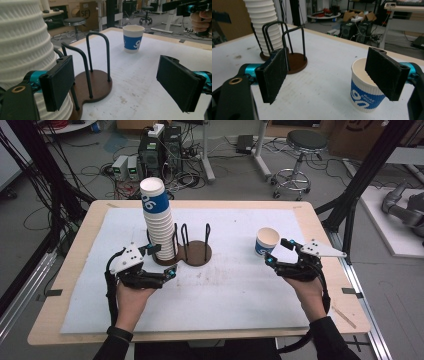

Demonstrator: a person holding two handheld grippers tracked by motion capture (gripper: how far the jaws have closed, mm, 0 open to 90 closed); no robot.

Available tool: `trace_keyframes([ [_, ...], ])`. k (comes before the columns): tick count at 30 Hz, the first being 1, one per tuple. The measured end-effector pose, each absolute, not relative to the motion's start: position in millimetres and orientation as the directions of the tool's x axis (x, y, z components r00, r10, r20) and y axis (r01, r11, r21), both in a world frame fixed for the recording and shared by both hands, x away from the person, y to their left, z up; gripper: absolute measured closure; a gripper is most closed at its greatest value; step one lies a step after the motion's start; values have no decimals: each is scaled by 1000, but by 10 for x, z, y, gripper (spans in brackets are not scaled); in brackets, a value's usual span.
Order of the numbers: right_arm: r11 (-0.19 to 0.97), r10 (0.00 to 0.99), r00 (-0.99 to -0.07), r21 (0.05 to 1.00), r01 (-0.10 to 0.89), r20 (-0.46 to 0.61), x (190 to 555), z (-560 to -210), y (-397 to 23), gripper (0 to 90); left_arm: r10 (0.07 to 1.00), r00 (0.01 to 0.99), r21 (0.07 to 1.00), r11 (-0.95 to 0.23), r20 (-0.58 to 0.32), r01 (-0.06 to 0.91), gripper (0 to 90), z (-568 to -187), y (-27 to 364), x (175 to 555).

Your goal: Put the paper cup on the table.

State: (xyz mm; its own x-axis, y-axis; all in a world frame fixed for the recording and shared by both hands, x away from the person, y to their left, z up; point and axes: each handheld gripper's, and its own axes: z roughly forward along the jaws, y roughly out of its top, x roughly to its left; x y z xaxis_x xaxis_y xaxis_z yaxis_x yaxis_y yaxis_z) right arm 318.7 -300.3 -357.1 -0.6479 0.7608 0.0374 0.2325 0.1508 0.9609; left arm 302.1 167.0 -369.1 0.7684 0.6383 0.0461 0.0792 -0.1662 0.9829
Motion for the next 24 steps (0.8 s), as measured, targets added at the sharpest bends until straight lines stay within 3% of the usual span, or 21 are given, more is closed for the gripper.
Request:
trace_keyframes([
  [5,147,762,-646,960,240,44,3121,-3542,-3030,186,633,772,982,-175,57,71,148,-3715,1697,2960],
  [13,212,773,-633,958,195,-42,3064,-3476,-3043,186,662,748,979,-175,40,102,148,-3829,1747,2933],
  [24,186,768,-641,963,196,-18,3037,-3480,-3075,186,662,747,979,-183,59,86,148,-3768,1723,2915],
])
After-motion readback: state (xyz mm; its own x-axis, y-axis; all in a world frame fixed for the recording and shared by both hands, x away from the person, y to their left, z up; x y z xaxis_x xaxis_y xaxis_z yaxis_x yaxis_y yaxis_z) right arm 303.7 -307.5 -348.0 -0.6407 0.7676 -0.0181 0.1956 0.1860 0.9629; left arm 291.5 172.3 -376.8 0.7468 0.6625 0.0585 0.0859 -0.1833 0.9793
